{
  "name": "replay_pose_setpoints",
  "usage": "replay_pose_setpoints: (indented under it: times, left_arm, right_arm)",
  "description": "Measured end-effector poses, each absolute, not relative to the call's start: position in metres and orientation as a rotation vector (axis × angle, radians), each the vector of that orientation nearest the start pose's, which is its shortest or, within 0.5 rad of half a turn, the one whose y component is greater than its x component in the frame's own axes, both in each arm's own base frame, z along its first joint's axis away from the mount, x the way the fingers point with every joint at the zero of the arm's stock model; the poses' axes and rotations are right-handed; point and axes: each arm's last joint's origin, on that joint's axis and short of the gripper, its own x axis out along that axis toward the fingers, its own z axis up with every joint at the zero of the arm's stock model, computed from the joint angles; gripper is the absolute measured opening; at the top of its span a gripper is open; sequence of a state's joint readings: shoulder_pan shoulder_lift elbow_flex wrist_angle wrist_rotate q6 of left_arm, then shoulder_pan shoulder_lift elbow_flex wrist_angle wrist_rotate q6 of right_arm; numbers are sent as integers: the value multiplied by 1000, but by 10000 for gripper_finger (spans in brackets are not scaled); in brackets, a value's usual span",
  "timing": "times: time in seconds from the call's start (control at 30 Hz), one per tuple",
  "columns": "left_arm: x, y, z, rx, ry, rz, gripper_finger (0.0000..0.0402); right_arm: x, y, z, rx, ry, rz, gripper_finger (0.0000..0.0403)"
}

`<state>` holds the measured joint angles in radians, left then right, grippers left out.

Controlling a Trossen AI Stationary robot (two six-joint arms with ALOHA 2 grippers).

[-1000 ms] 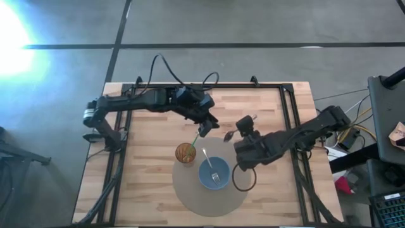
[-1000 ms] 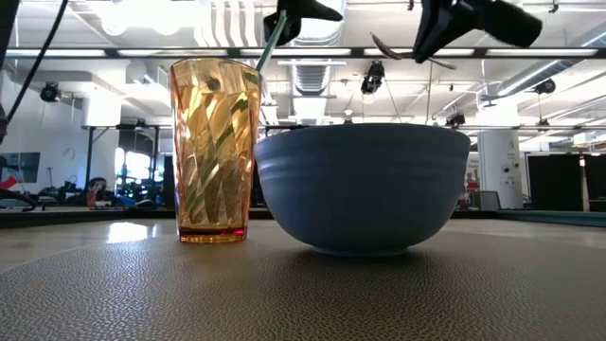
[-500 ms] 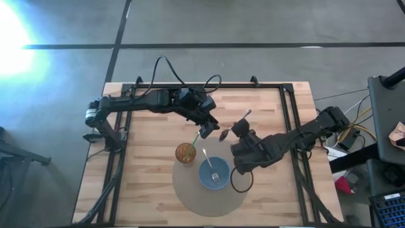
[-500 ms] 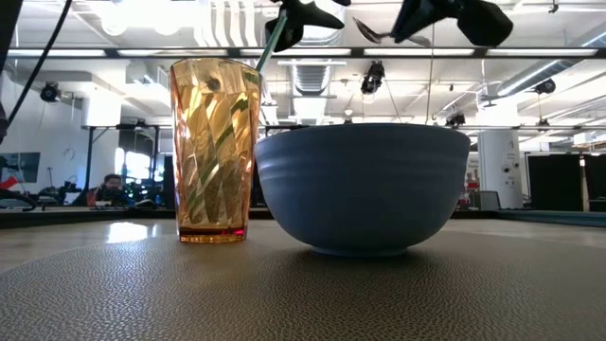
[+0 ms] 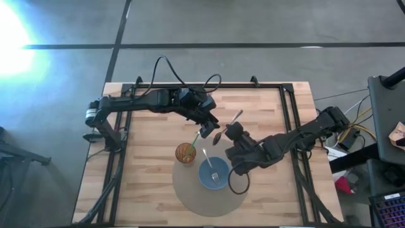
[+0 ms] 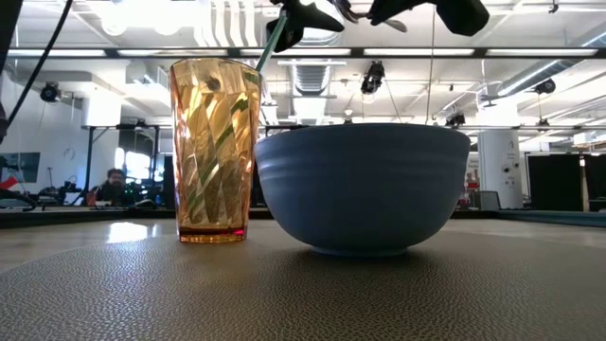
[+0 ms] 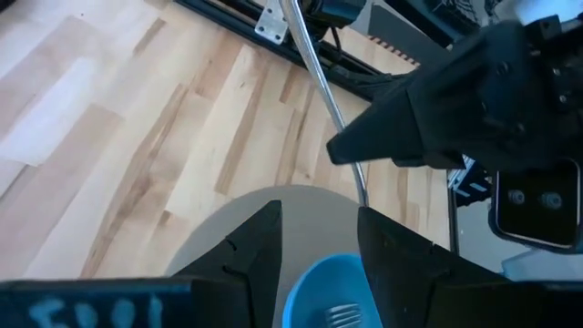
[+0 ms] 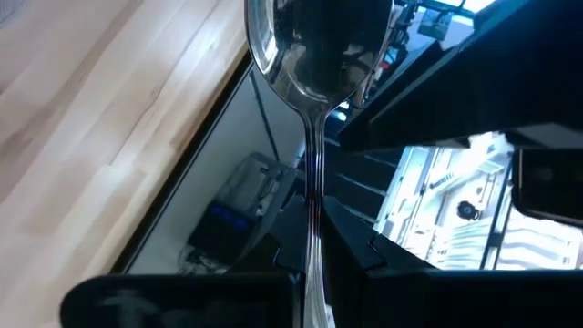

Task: Pick & Place Utensil
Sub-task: Put the spoon into the bowl on the place mat

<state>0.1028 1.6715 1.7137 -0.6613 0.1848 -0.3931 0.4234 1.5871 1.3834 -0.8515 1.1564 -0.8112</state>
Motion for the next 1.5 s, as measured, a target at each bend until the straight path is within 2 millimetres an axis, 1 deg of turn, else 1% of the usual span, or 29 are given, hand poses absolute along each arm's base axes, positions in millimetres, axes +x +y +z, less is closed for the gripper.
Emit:
replay_pose_setpoints:
  times: [0.1,0.33,0.6,0.9,1.27,1.37,1.5]
  left_arm:
    - [367,32,380,-468,620,40,147]
    - [368,32,370,-469,636,42,147]
    - [372,31,374,-434,583,34,147]
    - [371,30,370,-432,597,35,147]
    - [377,31,362,-433,619,41,146]
    - [377,31,362,-432,620,41,133]
    - [377,31,362,-408,617,31,89]
  right_arm:
    - [301,105,309,-1510,1033,-335,13]
    - [304,99,310,-1511,1041,-346,13]
    - [307,96,311,-1494,1035,-362,13]
    - [308,94,311,-1515,1045,-352,13]
    - [313,92,313,-1501,1026,-370,13]
    - [313,91,313,-1500,1027,-376,13]
    - [313,91,313,-1503,1029,-374,13]
